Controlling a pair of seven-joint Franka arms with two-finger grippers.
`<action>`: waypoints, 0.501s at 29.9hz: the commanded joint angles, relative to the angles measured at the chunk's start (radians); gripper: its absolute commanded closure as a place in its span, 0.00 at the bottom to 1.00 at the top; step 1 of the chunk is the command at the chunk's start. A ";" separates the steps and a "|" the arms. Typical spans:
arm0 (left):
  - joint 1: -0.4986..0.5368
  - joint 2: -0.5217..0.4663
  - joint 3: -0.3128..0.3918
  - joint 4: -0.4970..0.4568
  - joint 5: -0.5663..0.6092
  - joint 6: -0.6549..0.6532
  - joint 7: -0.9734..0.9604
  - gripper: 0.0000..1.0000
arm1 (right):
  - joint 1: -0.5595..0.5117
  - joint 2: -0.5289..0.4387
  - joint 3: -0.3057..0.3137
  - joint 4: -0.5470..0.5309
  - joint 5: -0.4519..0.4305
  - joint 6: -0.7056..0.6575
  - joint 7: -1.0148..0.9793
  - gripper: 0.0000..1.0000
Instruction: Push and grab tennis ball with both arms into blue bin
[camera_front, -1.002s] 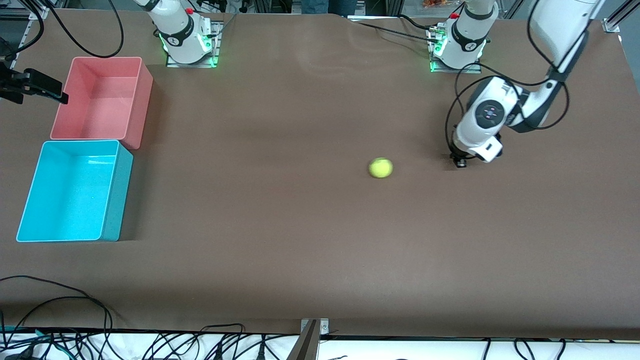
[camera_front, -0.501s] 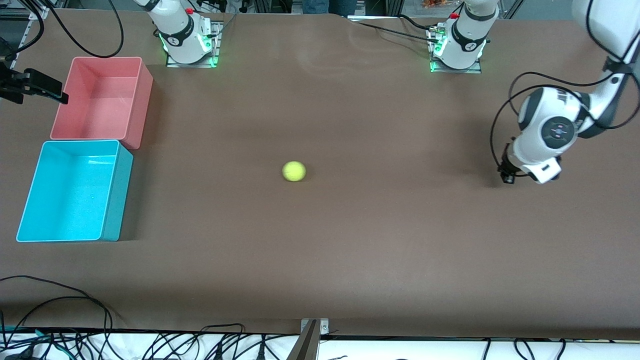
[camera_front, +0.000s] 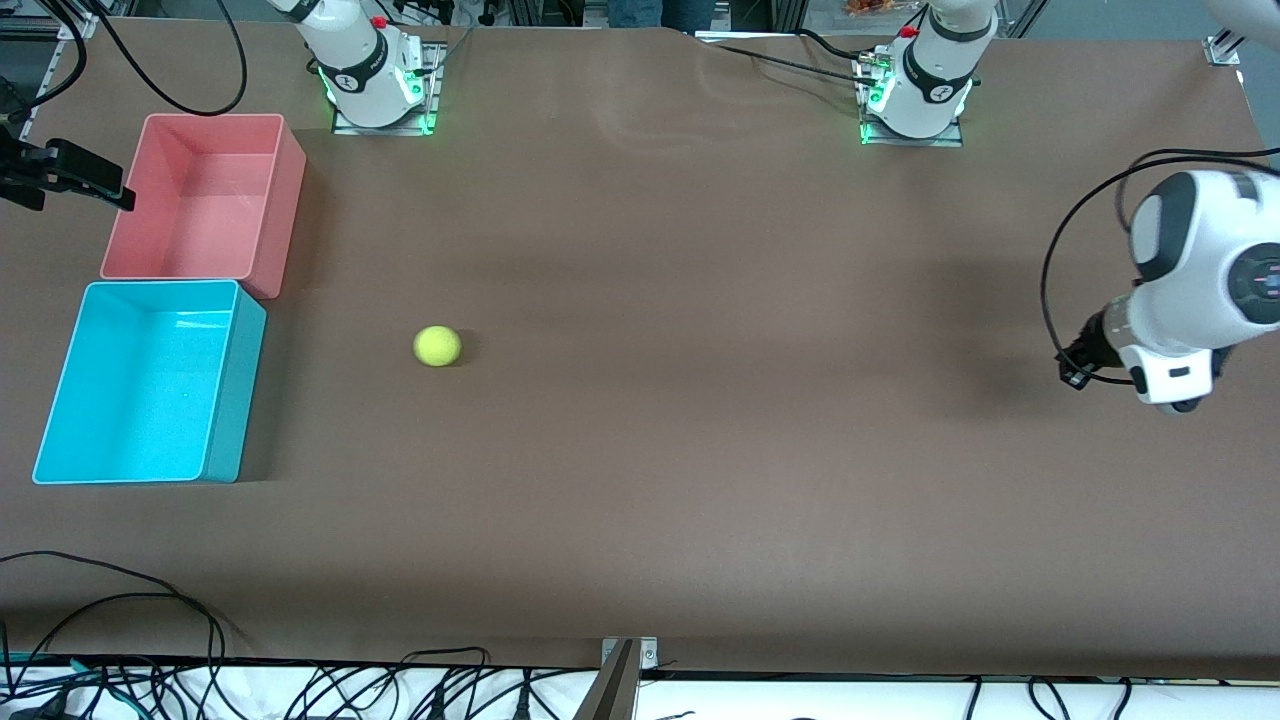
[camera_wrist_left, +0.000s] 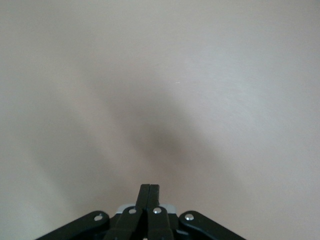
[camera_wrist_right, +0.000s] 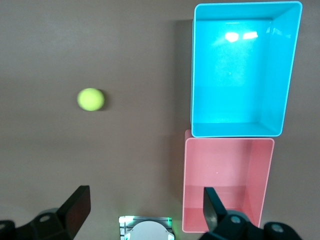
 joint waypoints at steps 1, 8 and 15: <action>-0.005 -0.002 -0.009 0.127 -0.067 -0.110 0.246 1.00 | -0.005 0.005 0.001 0.005 0.012 0.009 -0.001 0.00; -0.017 -0.002 -0.039 0.273 -0.075 -0.254 0.501 1.00 | -0.001 0.042 0.007 -0.003 0.003 0.015 0.002 0.00; -0.030 -0.004 -0.052 0.379 -0.075 -0.352 0.688 1.00 | 0.004 0.099 0.009 -0.032 0.003 0.042 0.004 0.00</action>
